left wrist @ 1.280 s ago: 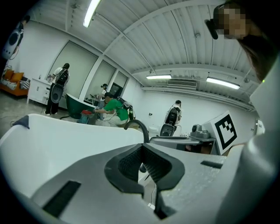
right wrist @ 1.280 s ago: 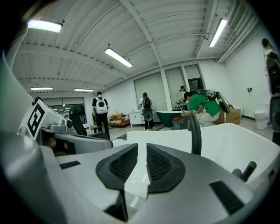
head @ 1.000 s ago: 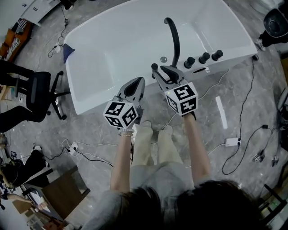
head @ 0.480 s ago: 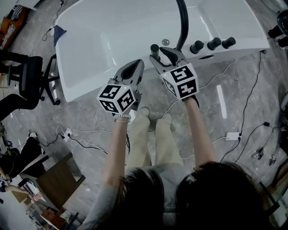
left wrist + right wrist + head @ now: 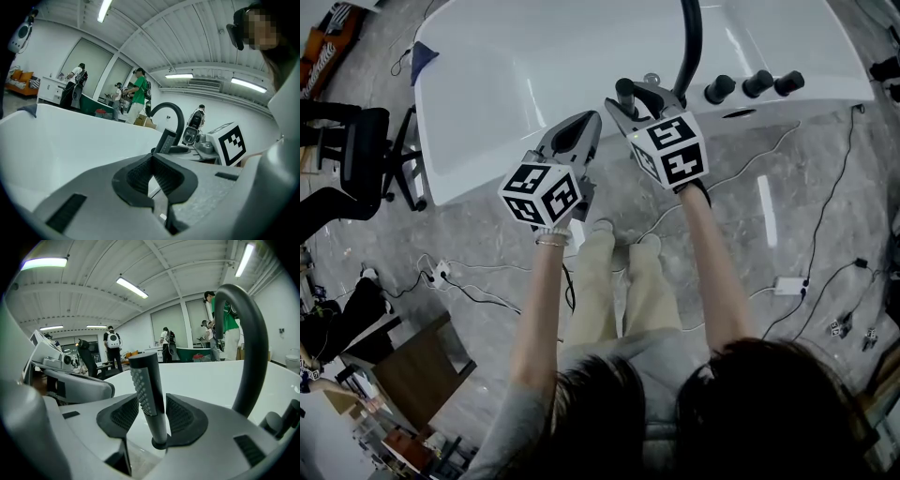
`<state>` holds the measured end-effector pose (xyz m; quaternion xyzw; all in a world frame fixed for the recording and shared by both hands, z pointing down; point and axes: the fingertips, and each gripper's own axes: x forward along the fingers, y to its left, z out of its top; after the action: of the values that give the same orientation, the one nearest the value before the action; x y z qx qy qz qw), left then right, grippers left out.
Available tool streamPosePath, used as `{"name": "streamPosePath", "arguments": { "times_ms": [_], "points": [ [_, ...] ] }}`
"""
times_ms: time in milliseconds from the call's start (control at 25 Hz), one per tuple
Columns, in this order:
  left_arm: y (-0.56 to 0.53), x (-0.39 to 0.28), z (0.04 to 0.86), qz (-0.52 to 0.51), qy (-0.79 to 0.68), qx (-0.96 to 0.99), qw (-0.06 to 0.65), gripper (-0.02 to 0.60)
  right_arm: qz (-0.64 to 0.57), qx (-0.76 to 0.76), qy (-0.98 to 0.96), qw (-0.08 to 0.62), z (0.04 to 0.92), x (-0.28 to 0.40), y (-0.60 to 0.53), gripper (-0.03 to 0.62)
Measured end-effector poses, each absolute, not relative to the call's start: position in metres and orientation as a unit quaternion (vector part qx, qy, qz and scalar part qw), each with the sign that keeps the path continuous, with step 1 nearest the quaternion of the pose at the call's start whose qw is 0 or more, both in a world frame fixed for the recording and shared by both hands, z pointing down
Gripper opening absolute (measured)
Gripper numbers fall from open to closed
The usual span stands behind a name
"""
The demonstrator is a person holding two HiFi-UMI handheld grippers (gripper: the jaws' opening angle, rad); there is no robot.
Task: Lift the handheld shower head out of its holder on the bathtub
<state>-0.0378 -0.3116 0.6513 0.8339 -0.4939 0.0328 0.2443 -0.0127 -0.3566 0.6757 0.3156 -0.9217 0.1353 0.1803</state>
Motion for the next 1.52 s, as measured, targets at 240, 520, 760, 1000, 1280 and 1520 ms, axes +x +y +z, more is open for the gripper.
{"name": "streamPosePath", "arguments": {
  "times_ms": [240, 520, 760, 1000, 1280, 1520],
  "points": [
    [-0.316, -0.038, 0.659, 0.031, -0.497, 0.83, 0.25, 0.005, 0.139, 0.319, -0.918, 0.189, 0.688, -0.012, -0.362, 0.156],
    [-0.321, -0.042, 0.663, 0.027, -0.498, 0.829, 0.254, 0.005, 0.116, 0.314, -0.919, 0.208, 0.691, -0.018, -0.366, 0.135],
    [-0.322, -0.046, 0.659, 0.025, -0.496, 0.829, 0.258, 0.005, 0.117, 0.319, -0.916, 0.215, 0.688, -0.018, -0.366, 0.129],
    [-0.321, -0.047, 0.648, 0.023, -0.494, 0.829, 0.259, 0.005, 0.12, 0.328, -0.914, 0.206, 0.669, -0.015, -0.365, 0.129],
    [-0.317, -0.046, 0.615, 0.014, -0.491, 0.833, 0.254, 0.005, 0.117, 0.334, -0.914, 0.198, 0.629, -0.014, -0.355, 0.129],
    [-0.316, -0.041, 0.58, 0.006, -0.481, 0.843, 0.24, 0.005, 0.11, 0.342, -0.915, 0.186, 0.589, -0.01, -0.353, 0.129]
  ]
}}
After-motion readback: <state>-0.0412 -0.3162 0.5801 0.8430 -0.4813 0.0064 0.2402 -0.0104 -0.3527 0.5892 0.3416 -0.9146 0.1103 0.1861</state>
